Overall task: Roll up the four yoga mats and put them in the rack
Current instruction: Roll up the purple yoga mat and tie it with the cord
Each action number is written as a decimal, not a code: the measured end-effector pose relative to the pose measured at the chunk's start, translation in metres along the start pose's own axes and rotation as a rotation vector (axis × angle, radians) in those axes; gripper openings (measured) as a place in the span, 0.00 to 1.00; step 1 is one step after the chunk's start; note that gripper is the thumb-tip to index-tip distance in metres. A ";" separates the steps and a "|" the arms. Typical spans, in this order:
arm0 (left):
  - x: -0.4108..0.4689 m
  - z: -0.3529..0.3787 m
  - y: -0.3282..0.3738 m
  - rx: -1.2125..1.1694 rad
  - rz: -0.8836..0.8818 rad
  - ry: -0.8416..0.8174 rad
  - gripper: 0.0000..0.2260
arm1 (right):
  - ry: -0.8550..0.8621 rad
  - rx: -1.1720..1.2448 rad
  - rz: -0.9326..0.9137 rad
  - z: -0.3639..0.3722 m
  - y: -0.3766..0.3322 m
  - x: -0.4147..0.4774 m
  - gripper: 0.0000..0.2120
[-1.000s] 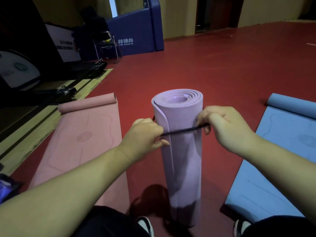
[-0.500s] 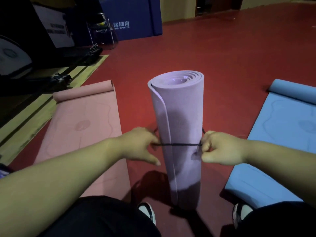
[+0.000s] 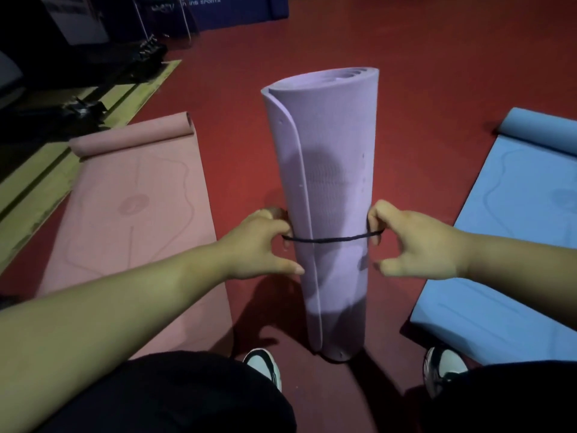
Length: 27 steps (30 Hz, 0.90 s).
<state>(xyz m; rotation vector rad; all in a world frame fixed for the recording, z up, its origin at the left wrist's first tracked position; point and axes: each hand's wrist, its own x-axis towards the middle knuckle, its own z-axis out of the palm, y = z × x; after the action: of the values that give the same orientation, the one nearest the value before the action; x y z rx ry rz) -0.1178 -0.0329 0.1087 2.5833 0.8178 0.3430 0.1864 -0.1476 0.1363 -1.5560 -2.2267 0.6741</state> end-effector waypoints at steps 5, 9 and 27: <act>-0.001 0.011 0.011 -0.121 -0.099 0.029 0.27 | 0.086 0.019 -0.002 0.011 0.004 -0.005 0.35; 0.003 0.021 0.019 -0.399 -0.226 0.124 0.41 | 0.181 0.141 0.040 0.015 0.005 -0.005 0.40; 0.008 -0.067 0.061 -0.059 -0.071 0.361 0.67 | 0.539 0.468 -0.046 -0.040 -0.075 0.055 0.38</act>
<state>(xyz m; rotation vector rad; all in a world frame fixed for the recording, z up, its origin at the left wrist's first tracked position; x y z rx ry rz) -0.1045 -0.0527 0.1968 2.4645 0.9995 0.8155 0.1304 -0.1101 0.2119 -1.2571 -1.5671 0.6136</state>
